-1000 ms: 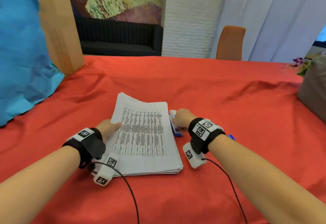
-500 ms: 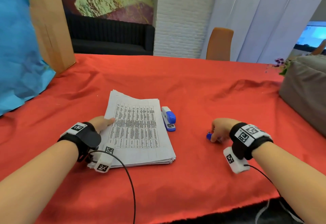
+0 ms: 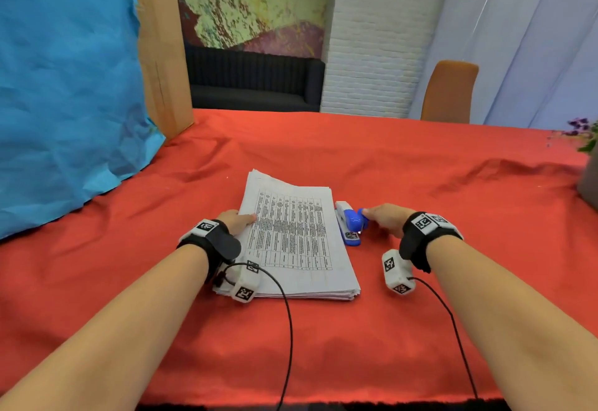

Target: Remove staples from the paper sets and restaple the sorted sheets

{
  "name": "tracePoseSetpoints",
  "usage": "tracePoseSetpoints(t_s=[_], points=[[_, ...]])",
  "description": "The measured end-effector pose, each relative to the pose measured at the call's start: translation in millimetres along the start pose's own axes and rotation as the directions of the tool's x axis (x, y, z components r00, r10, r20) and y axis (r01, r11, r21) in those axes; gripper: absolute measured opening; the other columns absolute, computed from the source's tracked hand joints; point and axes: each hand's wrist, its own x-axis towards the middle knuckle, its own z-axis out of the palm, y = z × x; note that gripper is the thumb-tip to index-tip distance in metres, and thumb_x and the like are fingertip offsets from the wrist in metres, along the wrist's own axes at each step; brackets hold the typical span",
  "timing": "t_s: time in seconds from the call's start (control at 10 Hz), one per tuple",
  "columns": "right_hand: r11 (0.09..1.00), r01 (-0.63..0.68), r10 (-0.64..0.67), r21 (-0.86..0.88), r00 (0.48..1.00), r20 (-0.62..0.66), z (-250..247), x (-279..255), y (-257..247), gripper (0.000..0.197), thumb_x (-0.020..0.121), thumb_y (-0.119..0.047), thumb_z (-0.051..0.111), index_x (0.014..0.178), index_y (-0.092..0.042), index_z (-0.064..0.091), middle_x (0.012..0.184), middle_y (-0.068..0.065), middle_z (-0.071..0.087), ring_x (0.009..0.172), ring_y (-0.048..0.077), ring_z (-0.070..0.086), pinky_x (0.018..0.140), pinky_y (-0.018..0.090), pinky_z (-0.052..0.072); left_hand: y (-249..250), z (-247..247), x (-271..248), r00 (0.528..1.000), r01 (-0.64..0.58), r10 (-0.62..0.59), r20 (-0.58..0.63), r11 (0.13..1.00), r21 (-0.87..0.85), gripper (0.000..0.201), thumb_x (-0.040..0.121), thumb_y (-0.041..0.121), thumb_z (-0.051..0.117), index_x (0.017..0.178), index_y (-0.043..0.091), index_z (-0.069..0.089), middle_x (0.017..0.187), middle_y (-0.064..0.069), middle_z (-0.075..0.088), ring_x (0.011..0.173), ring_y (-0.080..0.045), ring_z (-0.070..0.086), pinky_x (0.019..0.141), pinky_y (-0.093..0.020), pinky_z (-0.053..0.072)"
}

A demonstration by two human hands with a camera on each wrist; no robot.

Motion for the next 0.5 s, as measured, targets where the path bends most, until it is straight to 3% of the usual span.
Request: tracePoseSetpoints(t_s=[0.1, 0.2, 0.3, 0.4, 0.5], points=[[0.996, -0.042, 0.044, 0.080, 0.999, -0.025, 4.5, -14.1, -1.9, 0.058, 0.097, -0.047, 0.045, 0.134, -0.003, 0.051, 0.133, 0.013, 0.051, 0.114, 0.026, 0.048, 0.104, 0.037, 0.036, 2.6, -1.2, -8.0, 0.999, 0.023, -0.021, -0.026, 0.998, 0.064, 0.056, 0.097, 0.046, 0.041, 0.134, 0.004, 0.047, 0.135, -0.015, 0.051, 0.121, -0.032, 0.051, 0.092, -0.030, 0.040], [0.996, -0.042, 0.046, 0.079, 0.998, -0.044, 9.5, -25.5, -3.5, 0.068, 0.095, -0.056, 0.040, 0.138, -0.003, 0.046, 0.145, 0.016, 0.042, 0.132, 0.030, 0.042, 0.112, 0.040, 0.030, -0.8, -1.0, -7.2, 0.999, 0.033, -0.032, -0.022, 0.998, 0.054, 0.061, 0.097, 0.050, 0.035, 0.137, 0.004, 0.045, 0.140, -0.018, 0.046, 0.125, -0.033, 0.048, 0.102, -0.036, 0.039], [0.996, -0.049, 0.053, 0.077, 0.998, -0.039, 8.0, -24.7, -9.7, 0.099, 0.075, -0.086, 0.030, 0.135, -0.009, 0.048, 0.128, 0.013, 0.056, 0.120, 0.031, 0.050, 0.106, 0.038, 0.035, -1.3, -2.7, -5.5, 0.997, 0.055, -0.053, -0.049, 0.998, 0.036, 0.059, 0.098, 0.046, 0.038, 0.137, 0.002, 0.043, 0.141, -0.018, 0.045, 0.125, -0.032, 0.047, 0.103, -0.035, 0.039], [0.997, -0.064, 0.065, 0.045, 0.998, -0.014, -2.6, -13.5, -15.8, 0.097, 0.080, -0.083, 0.025, 0.135, -0.006, 0.045, 0.128, 0.015, 0.057, 0.118, 0.033, 0.053, 0.105, 0.043, 0.038, 0.1, -8.0, 5.8, 0.996, 0.080, -0.079, -0.031, 0.997, 0.023, 0.061, 0.096, 0.048, 0.041, 0.136, 0.003, 0.045, 0.138, -0.017, 0.049, 0.124, -0.031, 0.049, 0.105, -0.036, 0.038], [1.000, -0.010, 0.010, 0.015, 1.000, -0.028, -13.6, -19.2, -45.2, 0.078, 0.095, -0.063, 0.026, 0.138, 0.000, 0.043, 0.133, 0.015, 0.052, 0.122, 0.031, 0.050, 0.104, 0.038, 0.038, 12.7, -18.5, 15.9, 0.993, 0.073, -0.069, -0.092, 0.997, 0.032, 0.058, 0.095, 0.046, 0.044, 0.128, 0.000, 0.053, 0.130, -0.018, 0.056, 0.119, -0.032, 0.055, 0.102, -0.037, 0.043]])
